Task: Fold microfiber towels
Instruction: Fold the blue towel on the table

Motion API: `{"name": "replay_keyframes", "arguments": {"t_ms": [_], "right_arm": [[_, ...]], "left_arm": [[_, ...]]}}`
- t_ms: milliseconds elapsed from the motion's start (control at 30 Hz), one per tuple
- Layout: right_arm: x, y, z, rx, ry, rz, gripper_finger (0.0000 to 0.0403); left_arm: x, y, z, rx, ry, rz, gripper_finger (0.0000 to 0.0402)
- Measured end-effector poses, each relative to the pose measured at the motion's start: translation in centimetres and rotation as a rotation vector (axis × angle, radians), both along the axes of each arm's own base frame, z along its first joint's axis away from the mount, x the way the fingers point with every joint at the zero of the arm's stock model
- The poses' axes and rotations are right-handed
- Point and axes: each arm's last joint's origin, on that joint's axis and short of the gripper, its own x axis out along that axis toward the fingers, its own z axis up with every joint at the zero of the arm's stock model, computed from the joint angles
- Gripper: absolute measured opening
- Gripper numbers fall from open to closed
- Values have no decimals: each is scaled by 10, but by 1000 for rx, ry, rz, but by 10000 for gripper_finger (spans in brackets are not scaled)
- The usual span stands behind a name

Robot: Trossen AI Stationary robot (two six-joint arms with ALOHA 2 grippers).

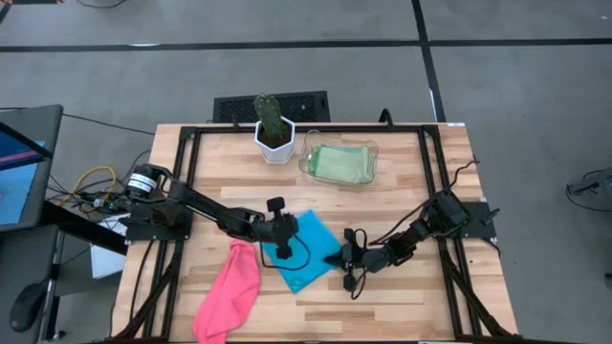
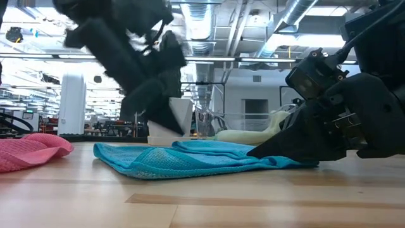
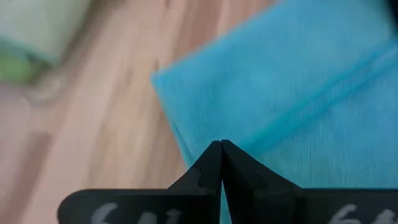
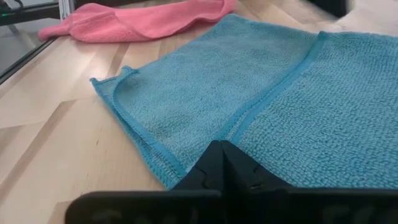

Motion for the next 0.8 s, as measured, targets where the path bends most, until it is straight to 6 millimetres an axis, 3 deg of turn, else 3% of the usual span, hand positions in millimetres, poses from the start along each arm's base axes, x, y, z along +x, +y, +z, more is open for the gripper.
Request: {"name": "replay_keyframes", "arguments": {"t_ms": [200,433,500,600,700,800], "right_arm": [[0,0,-1,-3,8,0,28],[1,0,3,-11,-27,12,19],[1,0,10,-43,-66,32,25],[7,2,40,-81,-219,47,35],[14,-11,57,-158,-265,3,34],[25,-42,60,-178,-236,-101,22]], "left_arm": [[-19,5,-27,-66,-60,54,0],[-27,8,-34,-85,-69,86,0],[-27,8,-34,-86,-71,87,0],[-27,8,-33,-89,-73,88,0],[-27,8,-33,-89,-76,89,0],[-26,8,-33,-92,-85,89,0]]}}
